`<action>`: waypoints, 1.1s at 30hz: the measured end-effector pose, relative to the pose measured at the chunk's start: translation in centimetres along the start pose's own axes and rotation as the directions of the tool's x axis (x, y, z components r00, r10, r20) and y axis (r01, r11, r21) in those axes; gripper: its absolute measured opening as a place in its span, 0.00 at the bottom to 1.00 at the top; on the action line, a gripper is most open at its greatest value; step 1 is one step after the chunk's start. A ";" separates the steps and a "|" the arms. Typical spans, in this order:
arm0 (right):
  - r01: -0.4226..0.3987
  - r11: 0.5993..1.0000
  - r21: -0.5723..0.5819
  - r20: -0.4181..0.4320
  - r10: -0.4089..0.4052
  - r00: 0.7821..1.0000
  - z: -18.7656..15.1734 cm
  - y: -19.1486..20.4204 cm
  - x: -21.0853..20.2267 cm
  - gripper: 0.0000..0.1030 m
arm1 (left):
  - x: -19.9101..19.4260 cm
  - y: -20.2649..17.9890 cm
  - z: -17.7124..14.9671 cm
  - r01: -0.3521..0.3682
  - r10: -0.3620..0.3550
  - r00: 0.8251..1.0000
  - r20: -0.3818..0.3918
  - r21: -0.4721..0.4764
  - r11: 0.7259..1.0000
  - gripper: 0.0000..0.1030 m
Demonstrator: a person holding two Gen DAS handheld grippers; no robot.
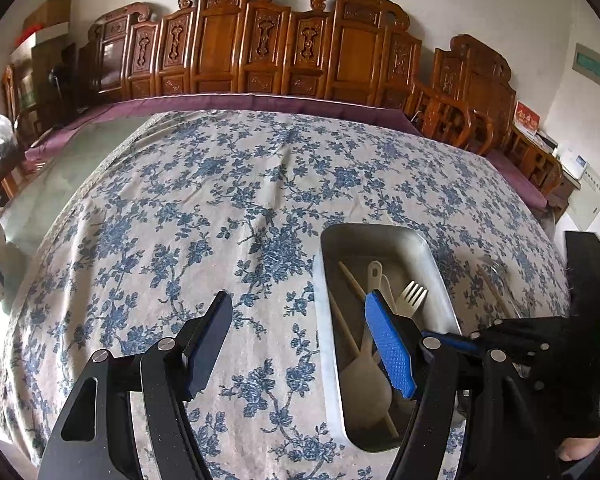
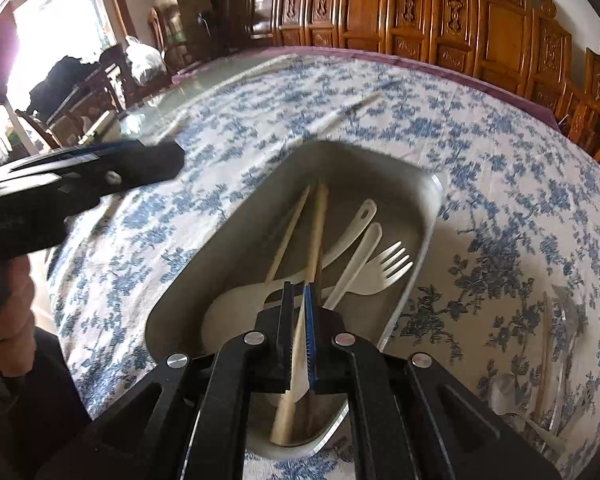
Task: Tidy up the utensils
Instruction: 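Lower the chopstick into the grey tray and open the right tool, then move both tools back over the remaining utensil pile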
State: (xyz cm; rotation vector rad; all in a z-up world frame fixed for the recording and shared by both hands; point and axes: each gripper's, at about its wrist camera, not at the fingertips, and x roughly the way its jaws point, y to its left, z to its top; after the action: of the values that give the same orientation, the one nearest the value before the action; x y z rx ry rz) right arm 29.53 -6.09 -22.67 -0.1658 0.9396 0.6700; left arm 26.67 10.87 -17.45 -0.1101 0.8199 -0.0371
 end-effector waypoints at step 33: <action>0.354 0.909 0.219 -0.044 -0.353 0.935 -13.8 -15.8 -11.4 0.27 | -0.3 -10.3 -3.1 0.173 -0.169 0.985 -0.047 0.117 0.978 0.64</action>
State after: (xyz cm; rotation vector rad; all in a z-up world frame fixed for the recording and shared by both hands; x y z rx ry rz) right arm 24.78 -29.43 -24.25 -0.1324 0.9506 0.2254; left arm 24.28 0.43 -18.21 -0.0661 0.8411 -0.2511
